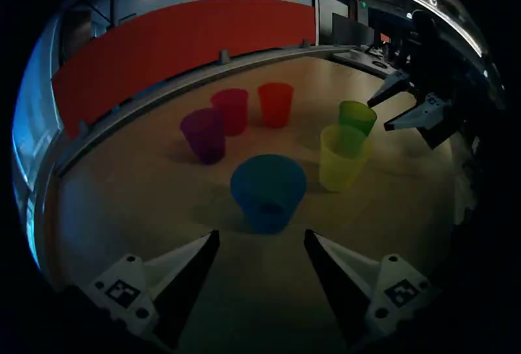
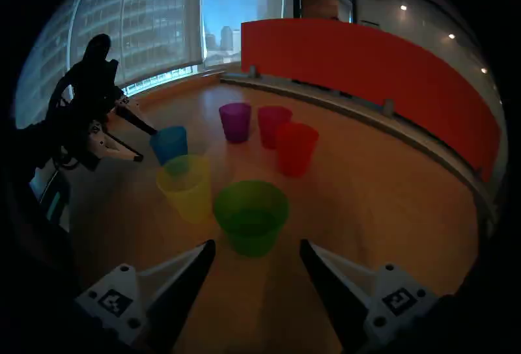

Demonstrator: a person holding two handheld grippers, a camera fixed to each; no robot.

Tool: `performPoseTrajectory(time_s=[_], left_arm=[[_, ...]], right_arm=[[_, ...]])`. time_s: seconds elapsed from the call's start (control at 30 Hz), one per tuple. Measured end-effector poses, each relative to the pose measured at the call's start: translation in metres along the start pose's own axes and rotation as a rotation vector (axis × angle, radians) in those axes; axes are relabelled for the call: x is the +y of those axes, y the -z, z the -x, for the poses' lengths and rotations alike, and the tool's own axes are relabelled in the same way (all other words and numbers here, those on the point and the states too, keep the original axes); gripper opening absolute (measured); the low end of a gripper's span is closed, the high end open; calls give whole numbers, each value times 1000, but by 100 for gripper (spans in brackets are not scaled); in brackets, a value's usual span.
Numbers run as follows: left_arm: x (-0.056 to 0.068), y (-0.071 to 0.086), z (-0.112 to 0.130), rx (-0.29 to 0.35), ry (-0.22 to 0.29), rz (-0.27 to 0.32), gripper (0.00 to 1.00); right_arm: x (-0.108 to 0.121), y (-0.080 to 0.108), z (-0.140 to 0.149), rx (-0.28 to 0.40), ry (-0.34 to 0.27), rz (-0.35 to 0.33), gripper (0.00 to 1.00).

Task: Pour water

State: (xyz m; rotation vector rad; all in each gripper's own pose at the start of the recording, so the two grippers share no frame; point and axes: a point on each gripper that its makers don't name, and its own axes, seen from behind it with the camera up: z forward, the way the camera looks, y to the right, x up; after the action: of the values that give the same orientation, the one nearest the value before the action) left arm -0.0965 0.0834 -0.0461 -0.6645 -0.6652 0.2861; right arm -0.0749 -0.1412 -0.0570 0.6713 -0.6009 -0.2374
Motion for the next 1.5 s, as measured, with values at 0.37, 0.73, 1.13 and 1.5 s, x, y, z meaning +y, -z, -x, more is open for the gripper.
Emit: performPoseTrajectory(time_s=[0.37,0.73,1.13,1.5], left_arm=[[-9,25,-9,87,83,-98,97],[-24,45,-21,225,193,-219,97],[-48,69,-43,393,263,-369,97],[-60,84,-56,510,276,-474,97]], right_arm=[[10,31,-2,80,-57,79,100],[37,54,-4,182,-137,222,100],[71,72,-22,317,-157,406,100],[93,88,-37,423,-148,552,100]])
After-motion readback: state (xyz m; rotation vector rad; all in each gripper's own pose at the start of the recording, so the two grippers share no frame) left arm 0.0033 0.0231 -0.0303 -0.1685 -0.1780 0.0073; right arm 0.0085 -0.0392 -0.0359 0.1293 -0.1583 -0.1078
